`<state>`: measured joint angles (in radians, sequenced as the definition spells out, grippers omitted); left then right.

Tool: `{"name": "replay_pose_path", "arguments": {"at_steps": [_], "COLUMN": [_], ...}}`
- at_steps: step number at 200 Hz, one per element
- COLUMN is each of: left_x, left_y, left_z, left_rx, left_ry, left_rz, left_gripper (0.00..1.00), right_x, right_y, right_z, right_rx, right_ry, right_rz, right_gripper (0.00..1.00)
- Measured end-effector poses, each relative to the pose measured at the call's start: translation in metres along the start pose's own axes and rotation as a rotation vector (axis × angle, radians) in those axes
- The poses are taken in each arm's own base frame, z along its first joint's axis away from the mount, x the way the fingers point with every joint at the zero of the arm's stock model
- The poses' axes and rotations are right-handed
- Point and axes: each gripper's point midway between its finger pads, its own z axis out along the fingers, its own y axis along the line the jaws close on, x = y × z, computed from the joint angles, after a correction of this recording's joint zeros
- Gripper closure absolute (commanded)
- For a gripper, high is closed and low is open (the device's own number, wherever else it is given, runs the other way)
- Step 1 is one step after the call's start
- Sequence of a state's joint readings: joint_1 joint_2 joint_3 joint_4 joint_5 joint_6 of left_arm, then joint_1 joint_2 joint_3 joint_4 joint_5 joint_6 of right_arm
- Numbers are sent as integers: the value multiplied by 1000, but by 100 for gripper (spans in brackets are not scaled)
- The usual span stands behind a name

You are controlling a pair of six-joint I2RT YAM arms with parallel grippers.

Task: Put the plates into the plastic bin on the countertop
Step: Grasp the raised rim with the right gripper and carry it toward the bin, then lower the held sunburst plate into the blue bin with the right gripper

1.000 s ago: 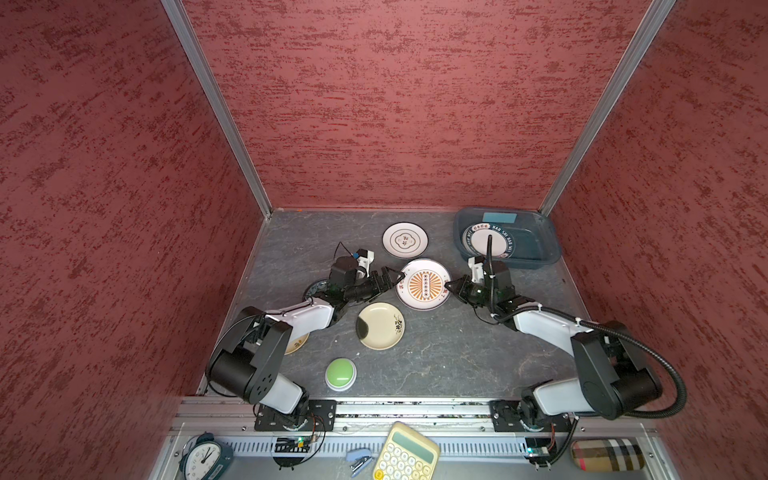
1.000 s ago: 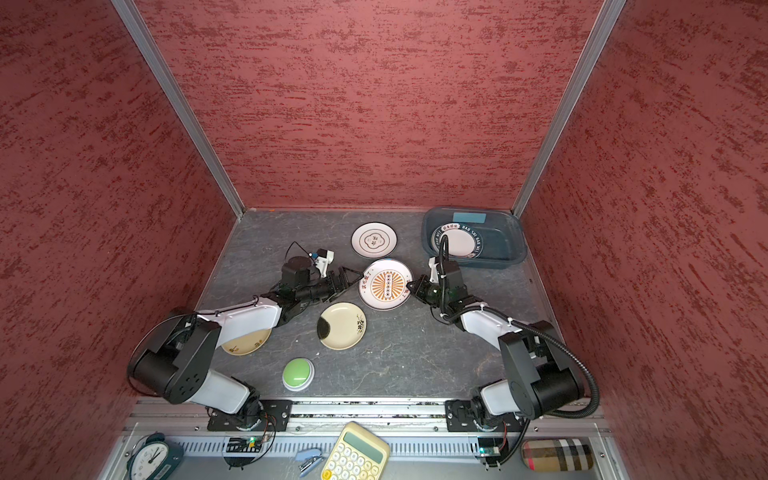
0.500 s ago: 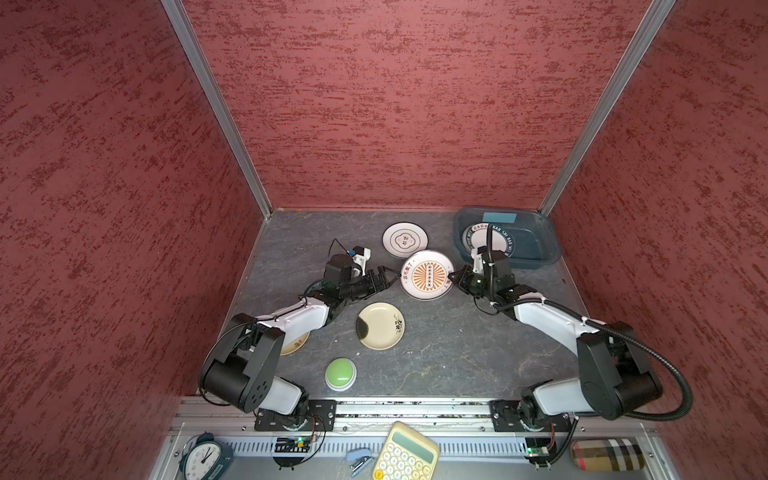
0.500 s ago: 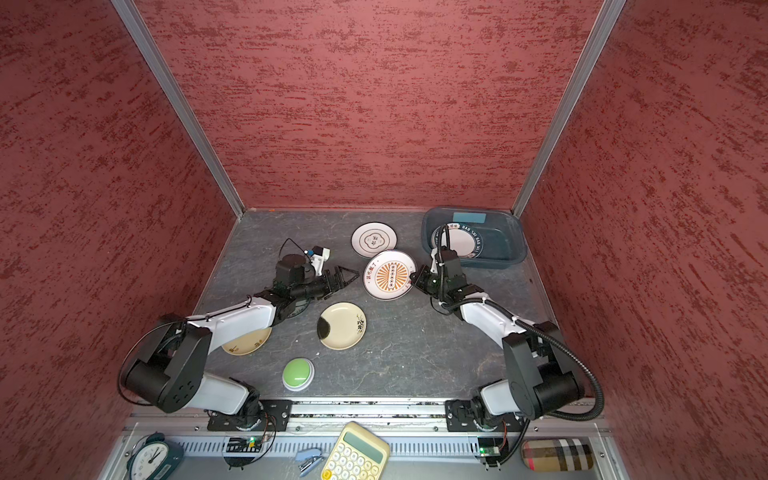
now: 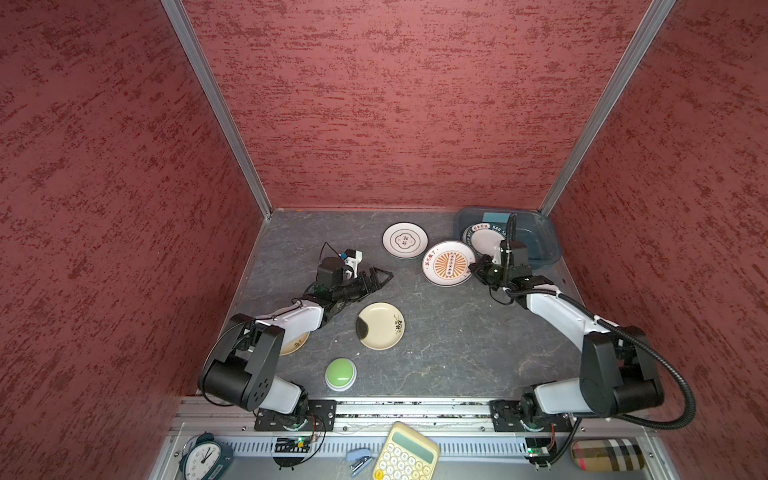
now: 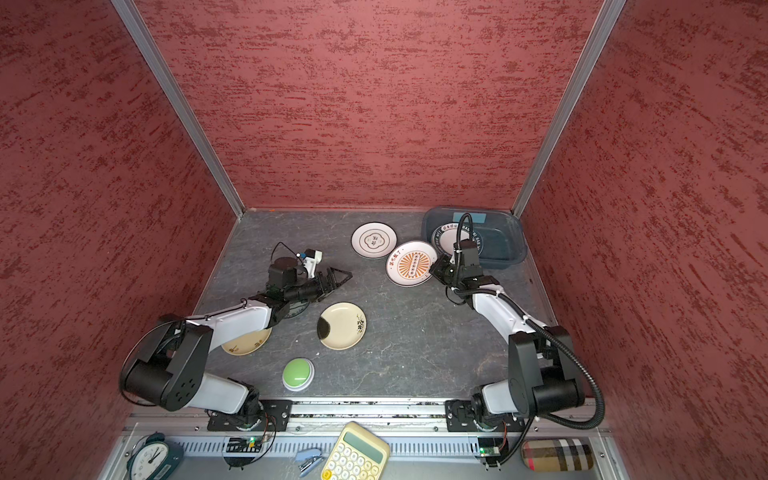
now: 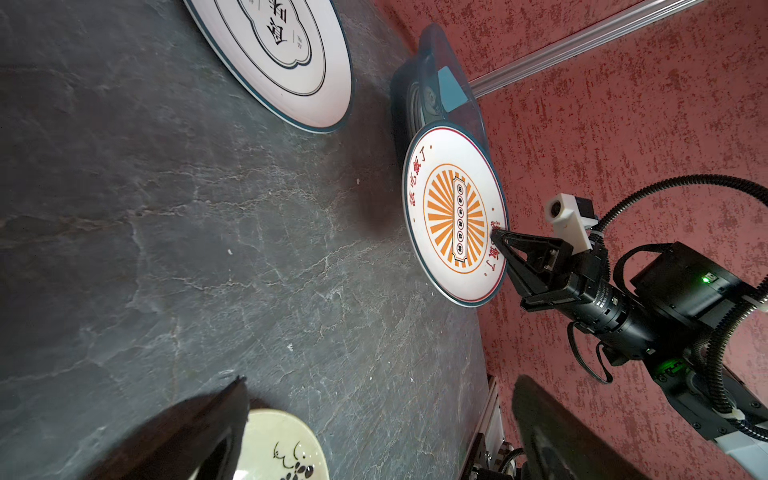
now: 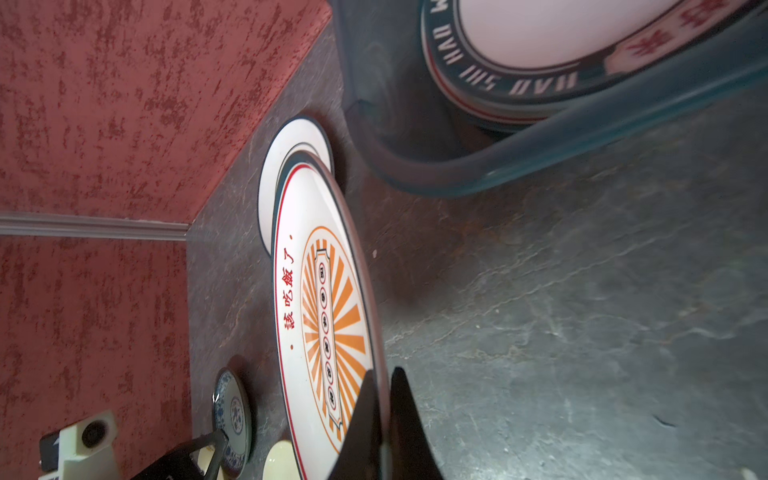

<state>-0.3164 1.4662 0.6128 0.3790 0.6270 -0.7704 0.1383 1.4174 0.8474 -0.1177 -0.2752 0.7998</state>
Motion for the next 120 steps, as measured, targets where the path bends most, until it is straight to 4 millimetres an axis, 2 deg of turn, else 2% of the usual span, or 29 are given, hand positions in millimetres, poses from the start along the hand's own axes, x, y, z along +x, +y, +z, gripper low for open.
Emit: {"name": "replay_pose_path", "arguments": {"at_steps": [43, 78, 120], "left_x": [-1, -1, -4], "left_y": [-8, -7, -5], "left_z": [-1, -1, -3], "left_rx": [40, 45, 48], "left_ry": [0, 5, 1], "left_rz": [13, 6, -15], "left_gripper": [1, 1, 0], "right_x": [-43, -76, -105], "right_y": [-14, -17, -22], "right_z": [-17, -31, -37], "right_rx": [33, 45, 60], "right_ry": [-97, -180, -243], "right_rz": [56, 84, 122], "right_gripper": [100, 100, 100]}}
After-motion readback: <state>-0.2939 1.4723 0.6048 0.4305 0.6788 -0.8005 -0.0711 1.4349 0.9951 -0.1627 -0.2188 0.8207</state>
